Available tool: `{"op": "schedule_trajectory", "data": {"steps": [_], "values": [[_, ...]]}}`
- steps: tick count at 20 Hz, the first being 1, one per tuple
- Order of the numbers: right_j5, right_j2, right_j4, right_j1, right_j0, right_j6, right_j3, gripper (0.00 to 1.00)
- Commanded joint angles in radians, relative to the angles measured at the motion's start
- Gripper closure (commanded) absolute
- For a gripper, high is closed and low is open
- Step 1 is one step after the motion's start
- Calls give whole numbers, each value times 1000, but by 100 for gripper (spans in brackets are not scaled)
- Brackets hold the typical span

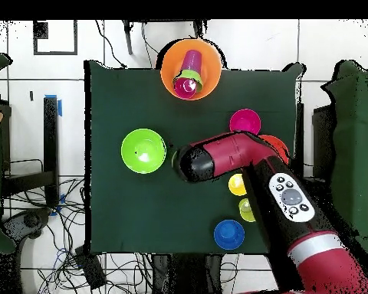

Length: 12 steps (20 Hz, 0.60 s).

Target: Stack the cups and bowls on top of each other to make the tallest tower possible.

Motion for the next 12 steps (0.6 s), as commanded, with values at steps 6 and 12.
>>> {"op": "schedule_trajectory", "data": {"steps": [6, 12], "values": [[-33, -70, 15, -46, -15, 25, 98, 0], [33, -80, 38, 59, 70, 48, -83, 0]]}}
